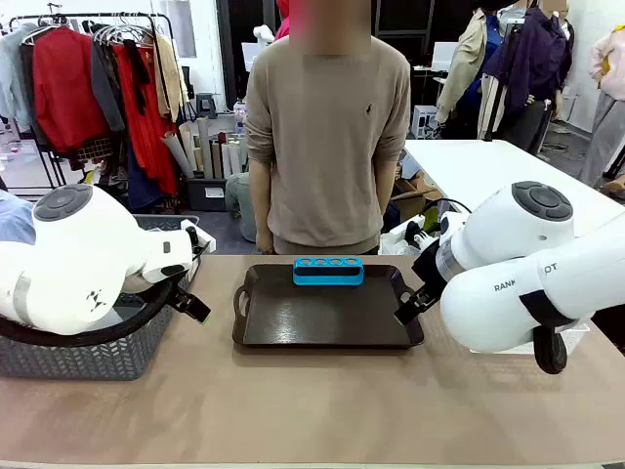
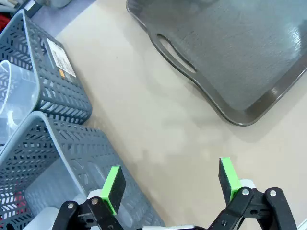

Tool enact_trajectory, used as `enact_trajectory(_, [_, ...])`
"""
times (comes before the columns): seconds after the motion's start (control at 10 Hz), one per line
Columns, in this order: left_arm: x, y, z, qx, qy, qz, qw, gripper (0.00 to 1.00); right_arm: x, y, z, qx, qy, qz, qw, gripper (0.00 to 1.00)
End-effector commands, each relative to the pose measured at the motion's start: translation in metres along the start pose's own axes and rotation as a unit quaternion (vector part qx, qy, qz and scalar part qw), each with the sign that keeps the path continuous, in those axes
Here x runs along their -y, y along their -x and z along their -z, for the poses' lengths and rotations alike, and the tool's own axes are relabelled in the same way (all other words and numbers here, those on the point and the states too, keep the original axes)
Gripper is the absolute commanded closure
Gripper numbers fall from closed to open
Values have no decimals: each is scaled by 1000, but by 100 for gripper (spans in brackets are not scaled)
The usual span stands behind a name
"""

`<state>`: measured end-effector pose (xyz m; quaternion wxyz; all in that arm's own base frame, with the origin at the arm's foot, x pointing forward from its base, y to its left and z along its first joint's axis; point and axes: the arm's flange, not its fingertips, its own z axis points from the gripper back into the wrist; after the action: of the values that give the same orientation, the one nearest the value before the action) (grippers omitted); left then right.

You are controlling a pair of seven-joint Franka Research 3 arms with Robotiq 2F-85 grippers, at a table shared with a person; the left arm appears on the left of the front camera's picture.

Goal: Prepare the laboratory tools.
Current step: Pick up one Large Measuring Cup and place it on the Handle tray.

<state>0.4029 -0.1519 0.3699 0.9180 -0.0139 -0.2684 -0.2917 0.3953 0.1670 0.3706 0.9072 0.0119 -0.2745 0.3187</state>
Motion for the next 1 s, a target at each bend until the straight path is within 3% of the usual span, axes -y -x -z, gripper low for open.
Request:
enact_trajectory(0.0, [0,0,0,0,0,0,1000,0,0,0,0,0,0,0,1000,0])
enact_trajectory(0.9, [0,0,0,0,0,0,1000,0,0,0,0,0,0,0,1000,0])
